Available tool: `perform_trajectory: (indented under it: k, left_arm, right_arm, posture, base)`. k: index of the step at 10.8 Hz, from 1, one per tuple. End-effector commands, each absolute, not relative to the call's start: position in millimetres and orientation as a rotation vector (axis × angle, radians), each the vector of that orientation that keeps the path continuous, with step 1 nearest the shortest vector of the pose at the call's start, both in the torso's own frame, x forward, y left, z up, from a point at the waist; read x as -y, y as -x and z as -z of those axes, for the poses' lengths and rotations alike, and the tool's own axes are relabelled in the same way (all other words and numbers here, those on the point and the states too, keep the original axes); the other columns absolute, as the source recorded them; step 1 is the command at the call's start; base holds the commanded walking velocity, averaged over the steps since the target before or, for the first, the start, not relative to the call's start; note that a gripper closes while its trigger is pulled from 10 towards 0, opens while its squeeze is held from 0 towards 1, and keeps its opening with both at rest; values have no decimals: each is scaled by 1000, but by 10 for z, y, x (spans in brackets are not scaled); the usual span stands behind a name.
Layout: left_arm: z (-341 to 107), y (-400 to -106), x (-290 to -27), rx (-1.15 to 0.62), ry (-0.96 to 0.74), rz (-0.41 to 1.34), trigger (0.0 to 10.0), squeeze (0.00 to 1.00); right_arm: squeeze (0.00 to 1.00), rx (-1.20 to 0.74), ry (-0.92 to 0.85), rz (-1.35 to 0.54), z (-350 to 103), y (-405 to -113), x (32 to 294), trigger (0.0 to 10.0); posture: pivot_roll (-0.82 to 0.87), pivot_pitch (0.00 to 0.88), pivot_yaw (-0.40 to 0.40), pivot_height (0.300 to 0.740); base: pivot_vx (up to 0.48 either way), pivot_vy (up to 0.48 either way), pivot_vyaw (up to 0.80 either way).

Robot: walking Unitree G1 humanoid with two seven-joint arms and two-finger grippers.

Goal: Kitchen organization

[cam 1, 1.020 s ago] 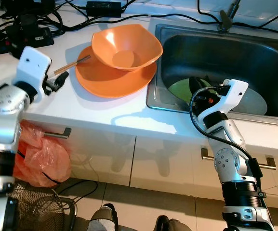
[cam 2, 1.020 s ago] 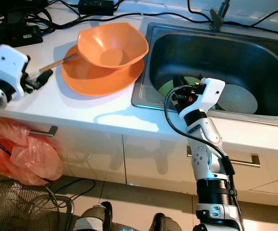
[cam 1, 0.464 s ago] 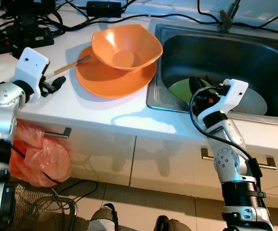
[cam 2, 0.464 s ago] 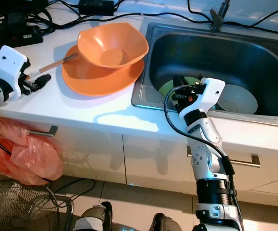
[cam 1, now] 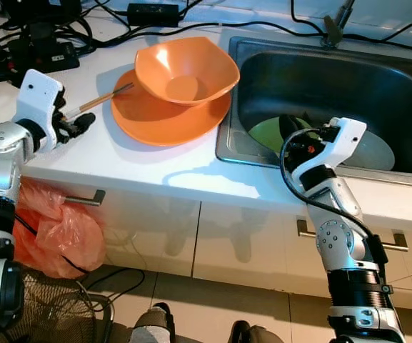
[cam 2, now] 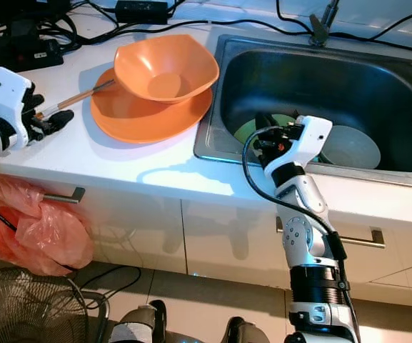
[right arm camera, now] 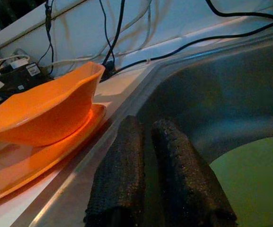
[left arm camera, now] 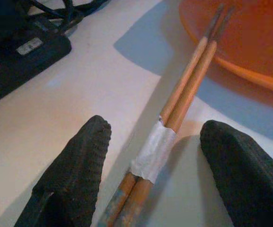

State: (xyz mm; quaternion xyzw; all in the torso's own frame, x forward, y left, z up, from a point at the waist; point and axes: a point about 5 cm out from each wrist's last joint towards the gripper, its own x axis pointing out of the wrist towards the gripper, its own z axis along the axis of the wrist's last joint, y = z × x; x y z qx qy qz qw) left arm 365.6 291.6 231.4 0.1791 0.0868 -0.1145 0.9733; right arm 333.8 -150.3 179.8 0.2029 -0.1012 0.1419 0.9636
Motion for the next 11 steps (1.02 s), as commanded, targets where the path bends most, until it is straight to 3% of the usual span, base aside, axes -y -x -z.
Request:
perform_trajectory:
  k: [1,4,5,6,9,10,11]
  left_arm:
    - [-2030,-3614,-2893,-309,-332,294,10000,0]
    - [-1922,-3607,-2861,-367,-313,319,10000,0]
    - [-1916,-3607,-2858,-376,-308,319,8078,0]
    - [-1928,-3609,-2853,-379,-305,317,1490,0]
    - [-2030,-3616,-2806,-348,-294,330,2980,0]
    - [-2037,-3615,-2803,-349,-310,330,9137,0]
    - [-2025,-3611,-2815,-360,-338,322,10000,0]
  right_arm:
    - [0,168,-420,-280,-1722,-3322,1507,10000]
    - [0,170,-420,-278,-1732,-3323,1514,10000]
    - [0,171,-420,-277,-1733,-3322,1517,10000]
    - [0,171,-420,-277,-1732,-3320,1518,10000]
    - [0,167,-420,-280,-1728,-3326,1508,10000]
    - [0,167,-421,-283,-1731,-3330,1499,10000]
    - [0,166,-421,-286,-1731,-3332,1493,10000]
  posture:
    - [220,172,-18,740]
    - [218,168,-15,740]
    - [219,165,-15,740]
    - [219,163,-15,740]
    - [225,156,-16,740]
    - [226,153,-18,740]
    - [226,152,-17,740]
  base:
    - [0,0,0]
    - [0,0,0]
    - [0,0,0]
    - [0,0,0]
    - [0,0,0]
    - [0,0,0]
    - [0,0,0]
